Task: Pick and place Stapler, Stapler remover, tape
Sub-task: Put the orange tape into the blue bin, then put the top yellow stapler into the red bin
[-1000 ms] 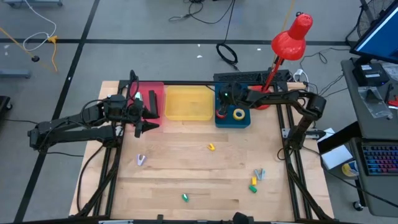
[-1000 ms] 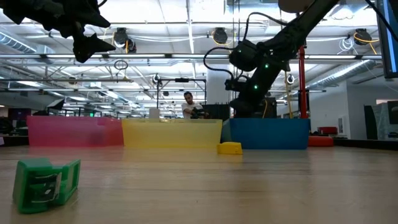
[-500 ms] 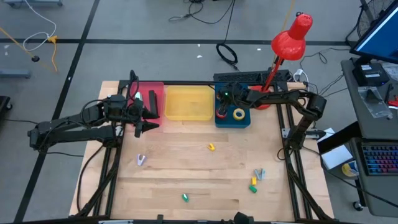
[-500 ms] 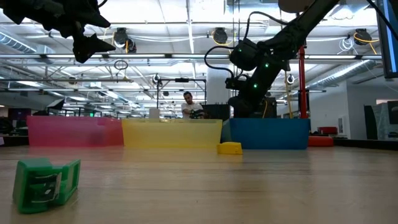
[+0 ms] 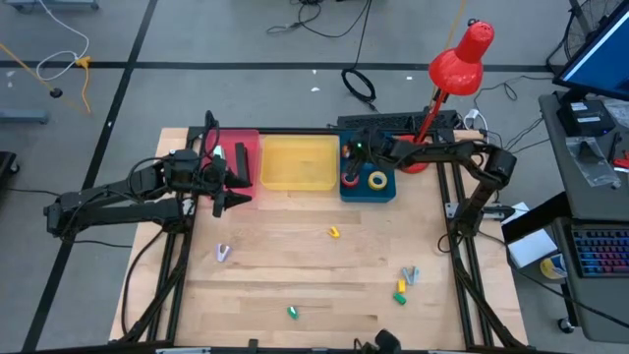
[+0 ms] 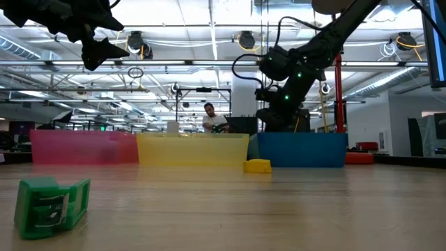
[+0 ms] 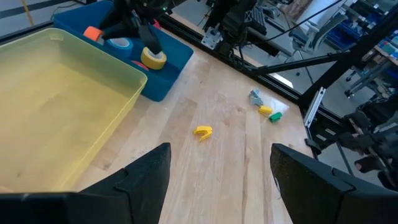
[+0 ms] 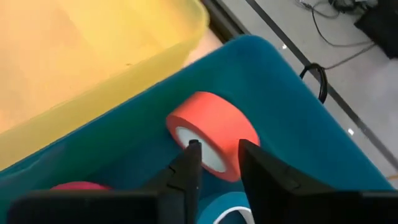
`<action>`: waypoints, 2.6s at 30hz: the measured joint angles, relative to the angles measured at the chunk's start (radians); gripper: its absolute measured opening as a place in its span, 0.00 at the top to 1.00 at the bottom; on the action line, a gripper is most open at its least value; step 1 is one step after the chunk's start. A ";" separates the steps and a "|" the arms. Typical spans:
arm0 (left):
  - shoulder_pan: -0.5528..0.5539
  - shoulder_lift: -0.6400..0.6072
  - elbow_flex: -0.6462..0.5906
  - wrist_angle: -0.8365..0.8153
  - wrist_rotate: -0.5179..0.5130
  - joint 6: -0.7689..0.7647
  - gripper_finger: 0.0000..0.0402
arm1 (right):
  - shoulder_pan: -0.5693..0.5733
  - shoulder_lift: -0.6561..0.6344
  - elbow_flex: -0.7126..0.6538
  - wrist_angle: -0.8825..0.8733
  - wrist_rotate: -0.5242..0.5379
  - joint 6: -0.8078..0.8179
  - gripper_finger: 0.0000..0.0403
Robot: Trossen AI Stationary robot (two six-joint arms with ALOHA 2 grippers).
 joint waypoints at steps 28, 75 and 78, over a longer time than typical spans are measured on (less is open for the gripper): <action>0.000 0.000 0.000 0.000 0.000 0.001 0.32 | -0.054 0.044 -0.001 0.067 -0.066 0.000 0.60; -0.494 0.189 0.002 -0.372 -0.076 -0.714 0.32 | 0.327 -0.617 -0.240 -0.046 -0.293 0.301 1.00; -0.586 0.223 0.002 -0.398 -0.151 -0.909 0.32 | 0.377 -0.714 -0.330 0.022 -0.293 0.350 1.00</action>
